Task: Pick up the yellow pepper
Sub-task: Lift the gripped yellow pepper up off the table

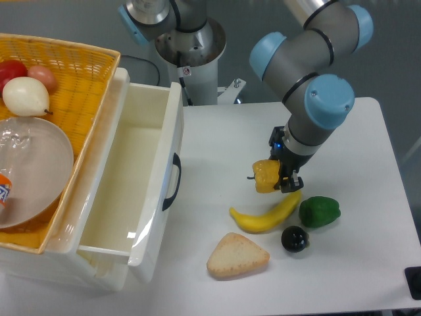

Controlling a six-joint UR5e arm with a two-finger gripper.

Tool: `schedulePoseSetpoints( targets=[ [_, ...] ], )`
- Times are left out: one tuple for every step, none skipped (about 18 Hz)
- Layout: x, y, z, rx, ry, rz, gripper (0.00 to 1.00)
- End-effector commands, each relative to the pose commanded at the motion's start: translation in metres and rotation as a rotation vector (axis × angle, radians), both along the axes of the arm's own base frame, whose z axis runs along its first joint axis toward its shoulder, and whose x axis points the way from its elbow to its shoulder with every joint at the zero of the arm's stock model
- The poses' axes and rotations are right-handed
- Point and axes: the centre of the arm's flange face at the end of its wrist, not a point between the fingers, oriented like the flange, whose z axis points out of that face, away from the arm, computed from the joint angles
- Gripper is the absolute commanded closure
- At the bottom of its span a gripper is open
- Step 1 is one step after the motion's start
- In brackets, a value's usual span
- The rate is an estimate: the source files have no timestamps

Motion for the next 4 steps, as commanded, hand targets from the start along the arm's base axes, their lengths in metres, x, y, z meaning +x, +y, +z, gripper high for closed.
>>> schedulePoseSetpoints(
  targets=[
    [-0.0004, -0.0009, 0.0009, 0.001, 0.001, 0.002, 1.00],
    [0.0004, -0.0002, 0.0004, 0.001, 0.001, 0.000, 1.00],
    [-0.0002, -0.0009, 0.0004, 0.001, 0.001, 0.002, 1.00],
    [-0.0001, -0.0010, -0.0002, 0.001, 0.001, 0.002, 1.00]
  ],
)
